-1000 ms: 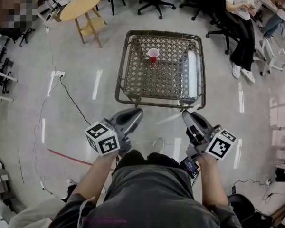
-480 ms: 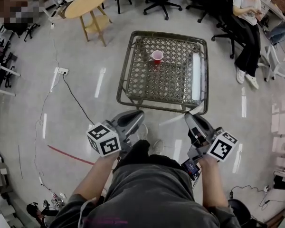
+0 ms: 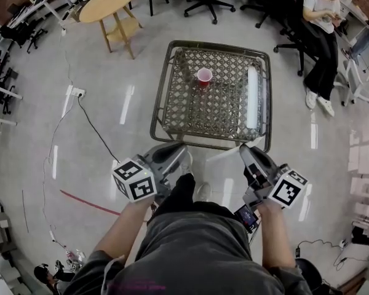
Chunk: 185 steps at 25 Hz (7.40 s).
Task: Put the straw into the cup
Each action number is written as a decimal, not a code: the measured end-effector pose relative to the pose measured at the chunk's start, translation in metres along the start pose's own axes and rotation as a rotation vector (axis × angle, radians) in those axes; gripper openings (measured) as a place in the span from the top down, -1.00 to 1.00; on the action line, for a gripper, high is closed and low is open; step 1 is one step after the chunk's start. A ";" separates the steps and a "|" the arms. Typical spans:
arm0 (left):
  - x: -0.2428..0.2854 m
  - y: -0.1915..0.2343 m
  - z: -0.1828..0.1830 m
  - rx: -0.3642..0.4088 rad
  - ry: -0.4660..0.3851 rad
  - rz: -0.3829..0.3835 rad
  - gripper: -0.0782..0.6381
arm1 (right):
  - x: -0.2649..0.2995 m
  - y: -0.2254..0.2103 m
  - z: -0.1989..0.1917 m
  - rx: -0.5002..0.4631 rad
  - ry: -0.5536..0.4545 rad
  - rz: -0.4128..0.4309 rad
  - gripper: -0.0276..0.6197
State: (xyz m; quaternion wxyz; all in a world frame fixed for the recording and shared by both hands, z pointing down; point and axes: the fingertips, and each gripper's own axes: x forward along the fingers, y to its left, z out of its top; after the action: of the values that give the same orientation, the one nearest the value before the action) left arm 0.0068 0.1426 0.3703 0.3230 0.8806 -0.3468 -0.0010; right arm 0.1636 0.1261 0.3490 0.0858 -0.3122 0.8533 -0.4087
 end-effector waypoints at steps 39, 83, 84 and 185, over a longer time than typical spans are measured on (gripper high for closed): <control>0.060 0.175 0.085 -0.058 0.088 -0.039 0.70 | 0.185 -0.096 0.068 0.039 0.023 -0.151 0.78; 0.120 0.260 0.090 -0.104 0.234 -0.011 0.71 | 0.272 -0.241 0.102 0.123 0.027 -0.307 0.78; 0.122 0.261 0.089 -0.105 0.235 -0.007 0.71 | 0.274 -0.244 0.103 0.126 0.027 -0.306 0.78; 0.146 0.265 0.092 -0.123 0.278 -0.014 0.71 | 0.346 -0.332 0.025 -0.308 0.314 -0.481 0.77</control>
State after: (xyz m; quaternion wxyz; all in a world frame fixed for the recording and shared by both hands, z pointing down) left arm -0.0651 -0.1446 0.4810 0.4212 0.8531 -0.2919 0.0976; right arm 0.0541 -0.2551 0.6201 -0.1942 -0.4471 0.8097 -0.3268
